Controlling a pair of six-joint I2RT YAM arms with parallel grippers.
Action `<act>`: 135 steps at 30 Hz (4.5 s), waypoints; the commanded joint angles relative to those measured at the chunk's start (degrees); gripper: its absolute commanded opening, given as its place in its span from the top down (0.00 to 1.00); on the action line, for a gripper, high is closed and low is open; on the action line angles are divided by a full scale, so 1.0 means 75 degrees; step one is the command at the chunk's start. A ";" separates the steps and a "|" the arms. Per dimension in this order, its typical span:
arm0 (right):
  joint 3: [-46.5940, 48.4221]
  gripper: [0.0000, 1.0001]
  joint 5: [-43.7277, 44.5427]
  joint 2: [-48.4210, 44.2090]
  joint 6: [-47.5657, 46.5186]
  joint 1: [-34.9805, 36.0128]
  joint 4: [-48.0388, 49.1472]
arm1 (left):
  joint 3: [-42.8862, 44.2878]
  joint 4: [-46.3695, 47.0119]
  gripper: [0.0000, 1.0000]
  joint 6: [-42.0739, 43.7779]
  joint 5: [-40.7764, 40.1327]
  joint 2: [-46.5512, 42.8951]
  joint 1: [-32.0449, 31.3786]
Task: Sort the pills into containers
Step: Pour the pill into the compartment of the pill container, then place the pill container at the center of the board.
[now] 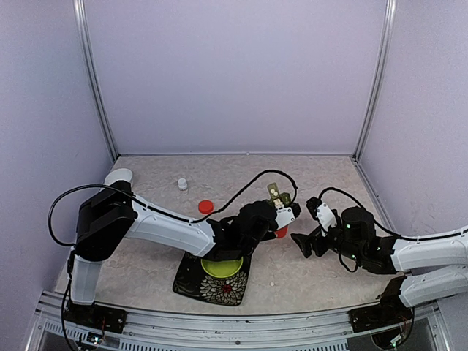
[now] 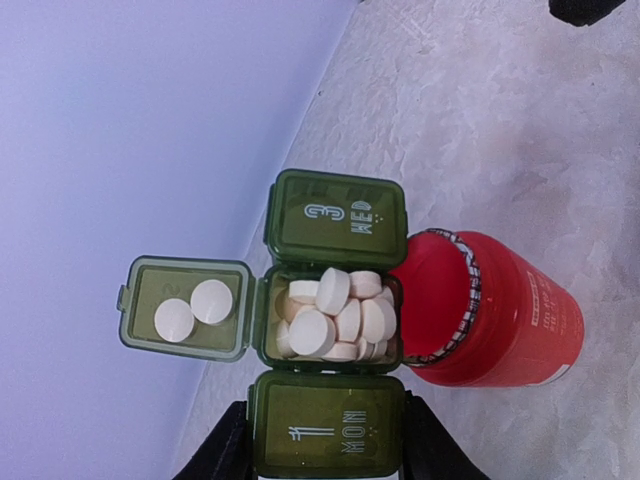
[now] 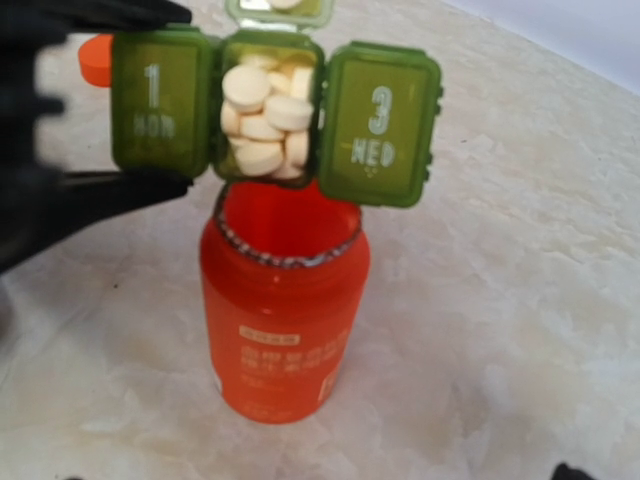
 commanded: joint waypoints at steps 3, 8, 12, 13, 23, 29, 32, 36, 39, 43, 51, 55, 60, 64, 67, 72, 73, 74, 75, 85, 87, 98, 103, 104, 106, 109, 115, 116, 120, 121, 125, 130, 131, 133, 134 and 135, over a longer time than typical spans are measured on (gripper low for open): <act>0.0212 0.00 -0.0033 0.0013 0.0014 -0.0031 -0.0009 | 0.0034 0.0186 0.70 -0.0007 -0.0062 -0.0018 -0.0045; 0.0223 0.00 -0.0044 0.0035 0.0014 -0.0037 -0.0010 | 0.0276 0.0205 0.70 -0.0106 -0.0039 -0.0163 -0.0007; 0.0212 0.00 -0.0038 0.0016 0.0014 -0.0032 -0.0014 | 0.0360 0.0250 0.71 -0.0040 -0.0021 -0.0237 0.0028; 0.0212 0.00 -0.0031 0.0005 0.0014 -0.0034 -0.0014 | 0.0372 0.0250 0.70 -0.0016 -0.0036 -0.0239 0.0029; 0.0220 0.00 -0.0047 0.0037 0.0008 -0.0032 -0.0003 | 0.0354 0.0159 0.70 0.0075 -0.0041 -0.0151 0.0022; 0.0224 0.00 -0.0063 0.0054 0.0002 -0.0031 0.0006 | 0.0142 0.0193 0.70 0.0309 -0.0178 0.0149 -0.0057; 0.0224 0.00 -0.0058 0.0058 0.0002 -0.0034 0.0020 | 0.0118 0.0135 0.70 0.0269 -0.0173 0.0285 -0.0063; 0.0228 0.00 -0.0071 0.0105 0.0002 -0.0031 0.0042 | 0.0092 0.0049 0.70 0.0221 -0.0124 0.0303 -0.0064; 0.0247 0.00 -0.0088 0.0156 0.0004 -0.0031 0.0049 | 0.0093 0.0043 0.70 0.0195 -0.0104 0.0225 -0.0043; 0.0259 0.00 -0.0077 0.0172 0.0002 -0.0032 0.0035 | 0.0180 0.0050 0.70 0.0101 -0.0006 0.0116 -0.0012; 0.0234 0.00 -0.0064 0.0086 0.0002 -0.0032 0.0021 | 0.0372 -0.0226 0.71 -0.0378 0.0301 -0.0032 0.0123; 0.0236 0.00 -0.0064 0.0074 0.0002 -0.0031 0.0021 | 0.0395 -0.0493 0.70 -0.0874 0.0600 -0.0222 0.0264; 0.0229 0.00 -0.0078 0.0087 0.0011 -0.0034 0.0021 | 0.0445 -0.0690 0.70 -0.1323 0.0853 -0.0448 0.0421; 0.0236 0.00 -0.0065 0.0023 0.0040 -0.0038 -0.0009 | 0.0536 -0.1065 0.70 -0.1913 0.1341 -0.0673 0.0616; 0.0230 0.00 -0.0129 -0.0100 0.0191 -0.0034 -0.0024 | 0.0572 -0.1419 0.70 -0.2548 0.2055 -0.0945 0.0869; 0.0760 0.00 -0.0141 -0.0363 0.0855 -0.0040 -0.0925 | 0.0637 -0.2083 0.70 -0.3565 0.3194 -0.1279 0.1329; 0.0933 0.00 -0.0146 -0.0404 0.1017 -0.0037 -0.1255 | 0.0632 -0.2180 0.70 -0.3772 0.3341 -0.1300 0.1409; 0.1128 0.00 -0.0082 -0.0448 0.1201 -0.0038 -0.1592 | 0.0616 -0.2264 0.70 -0.3921 0.3480 -0.1313 0.1472; 0.1320 0.00 0.0002 -0.0473 0.1391 -0.0032 -0.1971 | 0.0609 -0.2362 0.70 -0.4096 0.3592 -0.1315 0.1562; 0.2126 0.00 0.0320 -0.0663 0.3642 -0.0043 -0.4870 | -0.0062 -0.2706 0.70 -0.5224 0.5340 -0.1579 0.2387; 0.2122 0.00 0.0257 -0.0785 0.3914 -0.0055 -0.5052 | -0.0247 -0.2657 0.70 -0.5194 0.5369 -0.1590 0.2408; 0.1933 0.00 -0.0380 -0.0329 0.4983 -0.0368 -0.5870 | -0.1036 -0.1857 0.70 -0.4795 0.5757 -0.1262 0.2402; 0.1740 0.00 -0.0749 0.0227 0.5050 -0.0383 -0.5851 | -0.1123 -0.1688 0.70 -0.4707 0.5728 -0.1140 0.2367; 0.1685 0.00 -0.0755 0.0257 0.5074 -0.0380 -0.5853 | -0.1101 -0.1719 0.70 -0.4681 0.5709 -0.1106 0.2362; 0.1607 0.04 -0.0749 0.0290 0.5070 -0.0383 -0.5896 | -0.1026 -0.1845 0.70 -0.4646 0.5659 -0.1018 0.2340; 0.1588 0.10 -0.0750 0.0357 0.5007 -0.0392 -0.5952 | -0.0992 -0.1904 0.69 -0.4643 0.5580 -0.0879 0.2304; 0.1783 0.27 -0.0753 0.1011 0.4684 -0.0351 -0.6026 | -0.0841 -0.1977 0.67 -0.4761 0.5568 -0.0454 0.2303; 0.1803 0.29 -0.0753 0.1111 0.4652 -0.0332 -0.6026 | -0.0811 -0.1981 0.67 -0.4789 0.5558 -0.0408 0.2303; 0.1909 0.40 -0.0696 0.1370 0.4576 -0.0270 -0.6050 | -0.0743 -0.2000 0.63 -0.4849 0.5553 -0.0269 0.2304; 0.1946 0.42 -0.0671 0.1432 0.4548 -0.0243 -0.6047 | -0.0741 -0.2000 0.62 -0.4860 0.5555 -0.0254 0.2303; 0.2117 0.50 -0.0492 0.1790 0.4441 -0.0135 -0.6084 | -0.0735 -0.1988 0.55 -0.4888 0.5519 -0.0233 0.2306; 0.2368 0.66 -0.0223 0.2325 0.4354 0.0002 -0.6126 | -0.0758 -0.2009 0.38 -0.4889 0.5435 -0.0243 0.2303; 0.2409 0.69 -0.0212 0.2403 0.4337 0.0033 -0.6147 | -0.0765 -0.2011 0.35 -0.4887 0.5426 -0.0248 0.2303; 0.2468 0.73 -0.0148 0.2497 0.4352 0.0120 -0.6188 | -0.0776 -0.2012 0.31 -0.4882 0.5390 -0.0269 0.2303; 0.2489 0.73 -0.0103 0.2524 0.4384 0.0166 -0.6232 | -0.0792 -0.2009 0.29 -0.4876 0.5361 -0.0282 0.2303; 0.2504 0.73 -0.0065 0.2532 0.4391 0.0213 -0.6266 | -0.0799 -0.2011 0.29 -0.4878 0.5325 -0.0297 0.2303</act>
